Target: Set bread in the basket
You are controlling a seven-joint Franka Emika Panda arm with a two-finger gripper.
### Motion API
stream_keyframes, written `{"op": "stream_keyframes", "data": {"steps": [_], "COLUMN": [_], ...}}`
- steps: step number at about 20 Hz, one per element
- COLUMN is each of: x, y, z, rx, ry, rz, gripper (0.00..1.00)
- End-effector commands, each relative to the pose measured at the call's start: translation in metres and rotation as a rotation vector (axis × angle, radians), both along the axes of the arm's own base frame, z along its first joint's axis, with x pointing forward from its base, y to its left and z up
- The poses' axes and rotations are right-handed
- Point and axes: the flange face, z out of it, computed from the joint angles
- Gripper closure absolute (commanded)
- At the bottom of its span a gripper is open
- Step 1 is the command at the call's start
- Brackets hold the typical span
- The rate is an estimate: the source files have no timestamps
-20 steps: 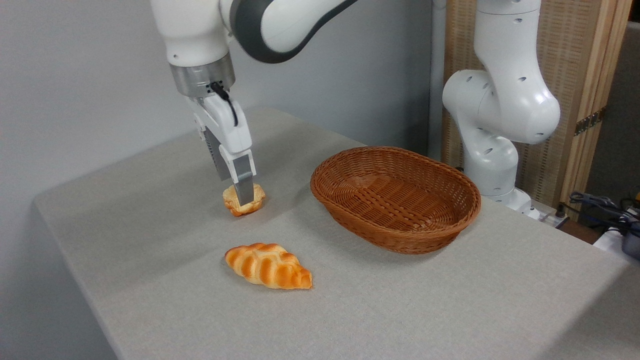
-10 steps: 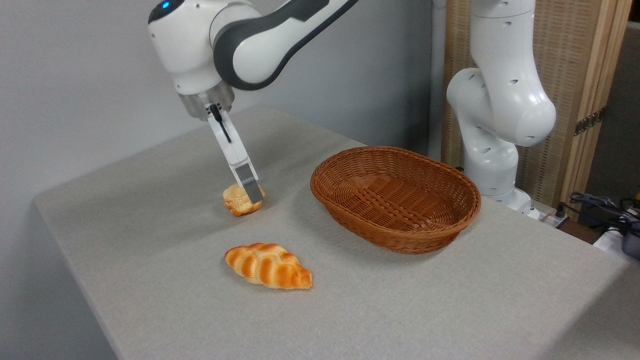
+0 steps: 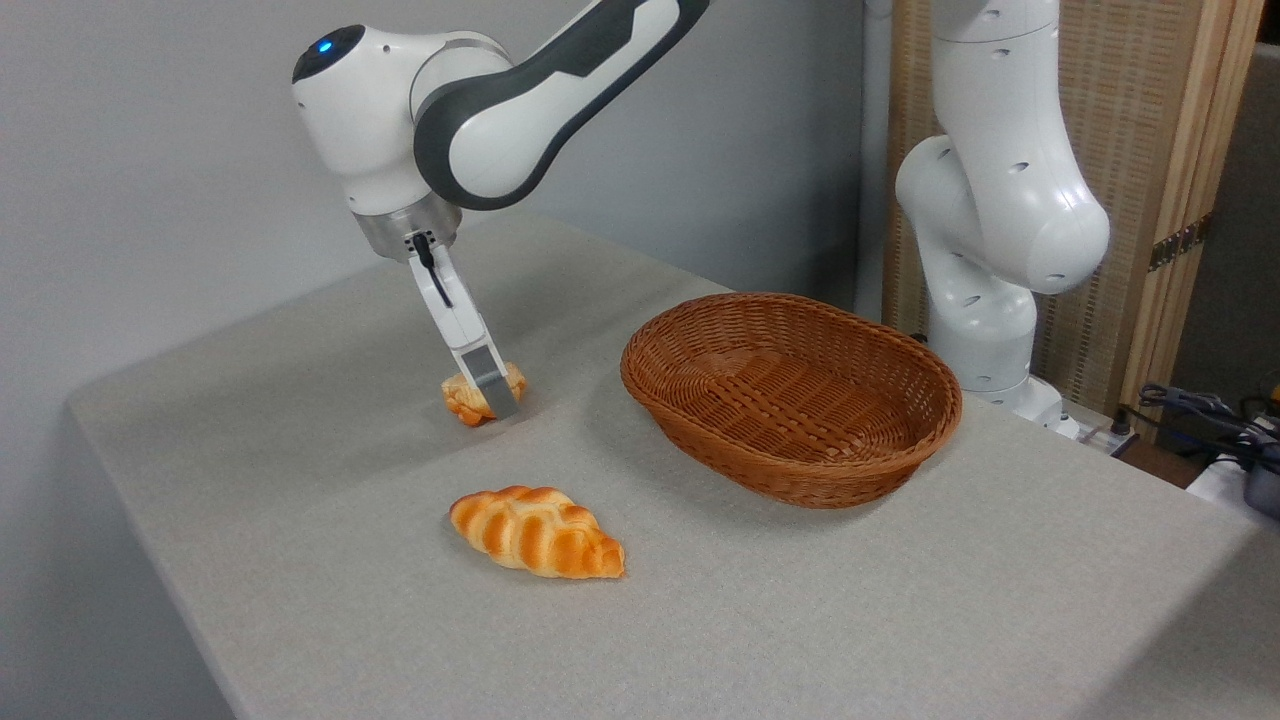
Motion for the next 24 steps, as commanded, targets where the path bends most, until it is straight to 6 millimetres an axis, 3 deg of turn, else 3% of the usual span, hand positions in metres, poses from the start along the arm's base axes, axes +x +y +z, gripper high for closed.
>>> {"op": "stream_keyframes", "data": {"steps": [1, 4, 6, 7, 9, 10, 24], "x": [0.0039, 0.0020, 0.0023, 0.0025, 0.0022, 0.0022, 0.0034], "y": [-0.0090, -0.0132, -0.0133, -0.0134, -0.0143, -0.0143, -0.0131], "z": [-0.0076, -0.0079, -0.0096, -0.0114, -0.0131, -0.0131, -0.0133], "rx": [-0.015, -0.007, -0.006, -0.005, -0.006, -0.006, -0.009], "ry": [0.000, -0.004, -0.001, 0.001, 0.005, 0.005, 0.005], "rz": [0.000, -0.015, -0.015, -0.017, -0.022, -0.022, -0.024], "gripper": [0.00, 0.04, 0.26, 0.46, 0.62, 0.65, 0.68]}}
